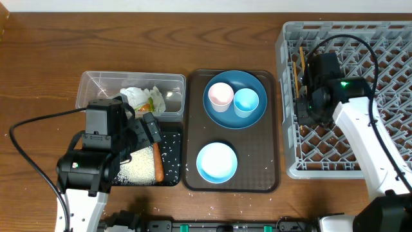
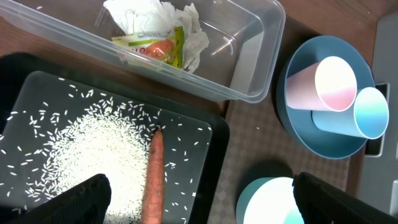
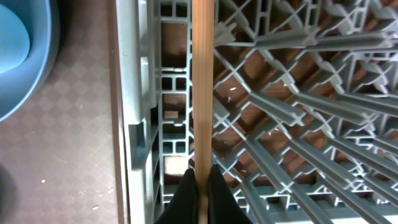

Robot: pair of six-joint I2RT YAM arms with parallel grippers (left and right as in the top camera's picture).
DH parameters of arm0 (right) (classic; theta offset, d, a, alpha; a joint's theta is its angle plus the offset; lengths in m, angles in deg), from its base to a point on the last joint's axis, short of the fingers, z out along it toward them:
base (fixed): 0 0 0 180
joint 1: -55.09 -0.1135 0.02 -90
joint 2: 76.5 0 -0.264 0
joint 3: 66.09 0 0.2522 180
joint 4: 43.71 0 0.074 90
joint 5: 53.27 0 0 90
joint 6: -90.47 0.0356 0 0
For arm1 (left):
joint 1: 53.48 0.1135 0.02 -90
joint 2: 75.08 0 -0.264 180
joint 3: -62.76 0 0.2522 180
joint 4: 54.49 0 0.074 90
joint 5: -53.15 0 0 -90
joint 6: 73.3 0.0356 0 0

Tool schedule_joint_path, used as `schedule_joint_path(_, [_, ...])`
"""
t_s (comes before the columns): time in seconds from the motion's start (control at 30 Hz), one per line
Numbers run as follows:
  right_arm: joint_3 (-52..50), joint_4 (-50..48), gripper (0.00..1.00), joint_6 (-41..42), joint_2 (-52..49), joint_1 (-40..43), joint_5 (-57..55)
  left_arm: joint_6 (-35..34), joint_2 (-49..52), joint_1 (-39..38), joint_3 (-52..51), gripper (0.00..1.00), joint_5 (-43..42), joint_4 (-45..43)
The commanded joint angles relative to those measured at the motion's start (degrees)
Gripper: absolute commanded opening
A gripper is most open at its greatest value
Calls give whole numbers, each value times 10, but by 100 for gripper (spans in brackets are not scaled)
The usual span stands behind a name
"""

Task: Sort waste into correct bins and load items into the dishwasher rack
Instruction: 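Carry the chopstick into the dish rack, stand it upright, release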

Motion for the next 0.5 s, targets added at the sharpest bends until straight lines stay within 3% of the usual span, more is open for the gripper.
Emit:
schedule_joint_path(0.0, [-14, -5, 1, 9, -1, 1, 10, 5, 0, 4, 9, 96, -3, 0])
schedule_joint_path(0.33, [-40, -32, 2, 20, -1, 1, 14, 5, 0, 4, 9, 96, -3, 0])
schedule_joint_path(0.47, [-42, -35, 12, 20, -2, 1, 18, 5, 0, 4, 9, 96, -3, 0])
